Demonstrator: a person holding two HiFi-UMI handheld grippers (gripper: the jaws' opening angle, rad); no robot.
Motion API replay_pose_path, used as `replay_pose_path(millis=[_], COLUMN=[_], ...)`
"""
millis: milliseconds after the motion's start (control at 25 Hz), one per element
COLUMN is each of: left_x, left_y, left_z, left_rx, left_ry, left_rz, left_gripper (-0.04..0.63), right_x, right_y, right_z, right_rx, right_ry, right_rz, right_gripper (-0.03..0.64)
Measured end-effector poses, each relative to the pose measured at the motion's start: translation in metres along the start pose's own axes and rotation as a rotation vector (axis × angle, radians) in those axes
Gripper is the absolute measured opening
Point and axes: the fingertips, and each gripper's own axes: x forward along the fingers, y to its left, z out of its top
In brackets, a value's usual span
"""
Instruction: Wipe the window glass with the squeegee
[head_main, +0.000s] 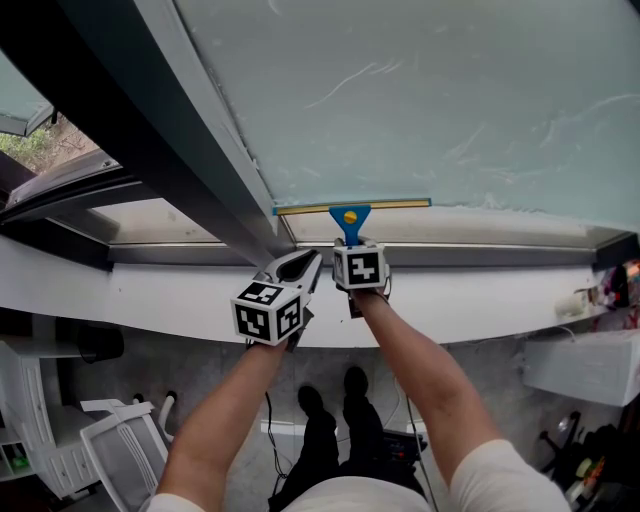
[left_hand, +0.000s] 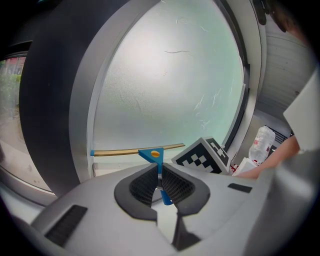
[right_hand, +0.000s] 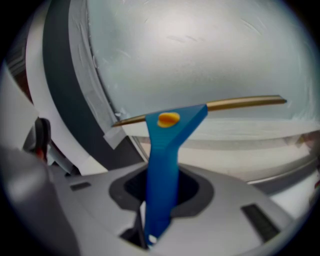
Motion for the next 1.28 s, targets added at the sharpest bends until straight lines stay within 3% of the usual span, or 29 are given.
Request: replay_pose_path(millis=[1280], left_x=[-0.006], left_y=[-0.010], left_z=[0.000], left_rx=[0.003], left_ry=[-0.008], left_rz=[-0.009], left_gripper=[0.048], right_x=[-0.011], right_y=[0.005], right_z=[-0.025], right_rx=[-0.015], right_ry=[0.045], right_rz=[-0.006], right_gripper=[0.112])
